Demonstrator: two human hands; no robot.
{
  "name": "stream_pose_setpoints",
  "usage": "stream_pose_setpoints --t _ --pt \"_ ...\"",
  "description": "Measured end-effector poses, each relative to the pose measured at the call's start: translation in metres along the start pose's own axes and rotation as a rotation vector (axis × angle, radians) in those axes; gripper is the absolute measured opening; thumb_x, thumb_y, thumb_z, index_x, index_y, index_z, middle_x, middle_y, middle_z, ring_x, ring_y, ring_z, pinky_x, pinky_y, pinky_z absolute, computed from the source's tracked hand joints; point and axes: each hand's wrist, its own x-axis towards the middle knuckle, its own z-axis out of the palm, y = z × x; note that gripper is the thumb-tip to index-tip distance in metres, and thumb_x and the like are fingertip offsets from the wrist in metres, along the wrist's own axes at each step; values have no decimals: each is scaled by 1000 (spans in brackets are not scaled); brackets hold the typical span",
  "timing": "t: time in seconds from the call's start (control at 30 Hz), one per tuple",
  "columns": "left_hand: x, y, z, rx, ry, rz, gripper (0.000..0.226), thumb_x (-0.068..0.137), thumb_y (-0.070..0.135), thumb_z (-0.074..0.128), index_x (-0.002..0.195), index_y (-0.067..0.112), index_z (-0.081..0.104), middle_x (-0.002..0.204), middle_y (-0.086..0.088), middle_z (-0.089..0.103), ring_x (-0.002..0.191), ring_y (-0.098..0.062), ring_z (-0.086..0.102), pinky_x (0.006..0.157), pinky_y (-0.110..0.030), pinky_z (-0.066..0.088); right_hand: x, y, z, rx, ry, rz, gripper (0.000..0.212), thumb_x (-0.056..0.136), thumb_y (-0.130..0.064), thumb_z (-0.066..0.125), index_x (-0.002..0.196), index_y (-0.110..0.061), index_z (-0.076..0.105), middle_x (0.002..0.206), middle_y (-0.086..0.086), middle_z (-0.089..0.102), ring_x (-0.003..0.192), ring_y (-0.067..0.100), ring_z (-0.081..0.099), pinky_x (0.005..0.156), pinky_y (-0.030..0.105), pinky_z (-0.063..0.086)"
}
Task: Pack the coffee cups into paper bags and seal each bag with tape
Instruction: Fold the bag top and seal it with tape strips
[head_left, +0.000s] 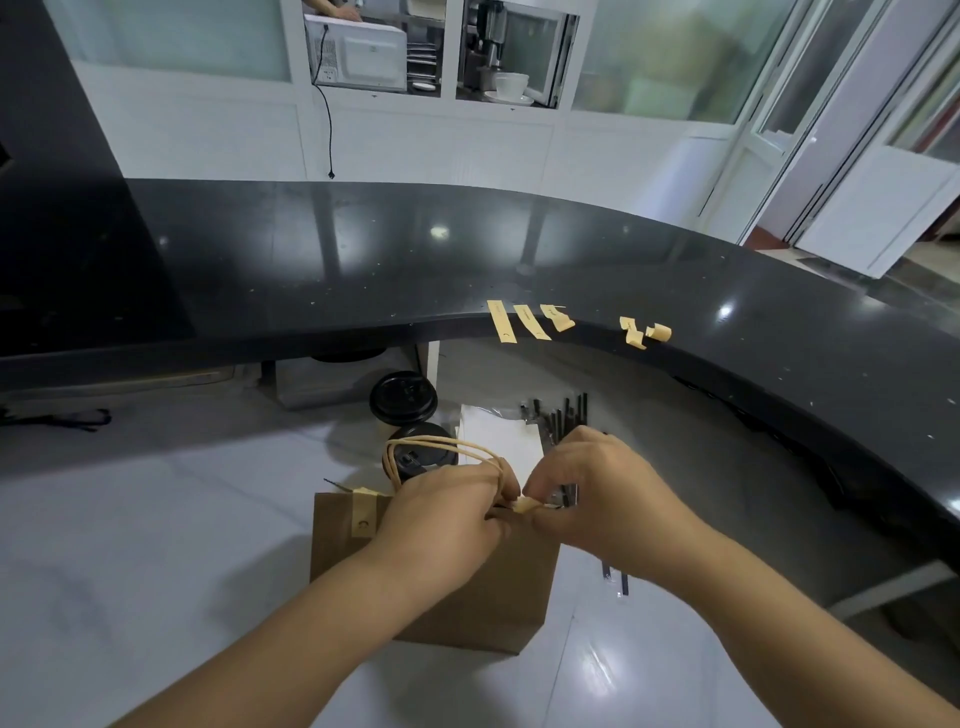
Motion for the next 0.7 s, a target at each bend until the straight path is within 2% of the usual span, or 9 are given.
stream_pose_setpoints --t 0.1,0.2,0.33,0.5,0.7 --pt "1 0 -2 -9 -22 -5 22 88 24 54 107 35 60 93 15 59 94 -5 53 61 -16 30 -9 5 11 -119 169 -151 10 75 -42 71 79 -35 75 79 -21 63 83 7 45 71 24 39" --pt "3 0 -5 0 -56 12 24 90 22 52 107 35 61 101 12 61 99 -9 53 69 -19 34 -16 7 26 -179 360 -205 8 74 -39 68 74 -35 74 68 -18 58 73 12 46 67 23 32" --pt "4 0 -6 -22 -70 13 20 90 23 51 102 34 63 93 11 59 96 -9 54 69 -21 34 -23 12 43 -278 589 -334 19 85 -30 63 68 -23 70 65 -8 55 68 20 47 69 27 29" --pt "6 -1 -4 -38 -68 10 18 89 24 52 98 33 64 90 11 59 93 -9 54 69 -22 34 -24 19 64 -361 724 -397 19 84 -17 70 65 -16 65 64 -3 55 67 21 43 69 29 30" --pt "6 -3 -2 -45 -62 1 17 89 23 53 98 32 64 84 13 53 89 -8 52 67 -21 32 -24 23 66 -415 748 -466 7 85 -18 69 80 -15 74 68 -1 59 69 19 40 69 30 31"
